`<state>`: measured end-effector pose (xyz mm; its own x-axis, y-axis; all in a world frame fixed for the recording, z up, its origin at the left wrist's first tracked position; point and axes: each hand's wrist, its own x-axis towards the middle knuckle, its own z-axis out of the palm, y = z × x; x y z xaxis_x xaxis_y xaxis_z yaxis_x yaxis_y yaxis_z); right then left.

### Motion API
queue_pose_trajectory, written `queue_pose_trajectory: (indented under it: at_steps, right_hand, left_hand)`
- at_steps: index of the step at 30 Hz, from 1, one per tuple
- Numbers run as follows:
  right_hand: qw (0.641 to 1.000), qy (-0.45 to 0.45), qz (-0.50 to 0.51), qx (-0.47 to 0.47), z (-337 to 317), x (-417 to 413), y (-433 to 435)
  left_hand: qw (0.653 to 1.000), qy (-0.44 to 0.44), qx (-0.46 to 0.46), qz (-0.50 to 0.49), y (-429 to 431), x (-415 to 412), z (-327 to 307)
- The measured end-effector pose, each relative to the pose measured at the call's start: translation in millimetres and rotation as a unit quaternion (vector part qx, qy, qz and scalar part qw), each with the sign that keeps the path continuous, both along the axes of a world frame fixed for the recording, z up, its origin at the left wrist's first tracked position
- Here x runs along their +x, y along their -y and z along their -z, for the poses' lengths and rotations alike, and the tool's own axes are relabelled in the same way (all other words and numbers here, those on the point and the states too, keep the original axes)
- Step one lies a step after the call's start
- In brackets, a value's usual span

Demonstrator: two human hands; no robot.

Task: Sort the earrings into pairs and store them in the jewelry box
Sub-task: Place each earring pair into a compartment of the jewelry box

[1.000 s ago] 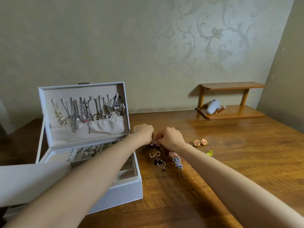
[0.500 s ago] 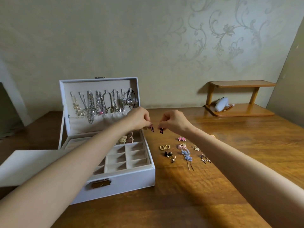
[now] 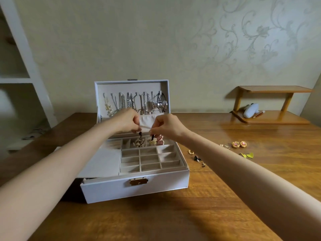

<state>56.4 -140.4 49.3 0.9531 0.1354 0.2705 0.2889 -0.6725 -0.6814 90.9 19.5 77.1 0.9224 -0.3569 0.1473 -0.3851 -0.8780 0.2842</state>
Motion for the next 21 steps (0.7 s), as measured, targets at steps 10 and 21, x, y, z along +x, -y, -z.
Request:
queue_pose_trajectory:
  at_steps: [10, 21]
  right_hand:
    - [0.998, -0.016, -0.043, 0.047, 6.5, 9.9, -33.5]
    - [0.997, -0.006, -0.049, 0.058, 10.1, 14.8, -37.3]
  left_hand:
    - [0.996, 0.013, 0.085, -0.030, -25.2, 7.9, 7.4]
    - [0.991, -0.041, 0.124, -0.041, -27.5, 8.7, 3.9]
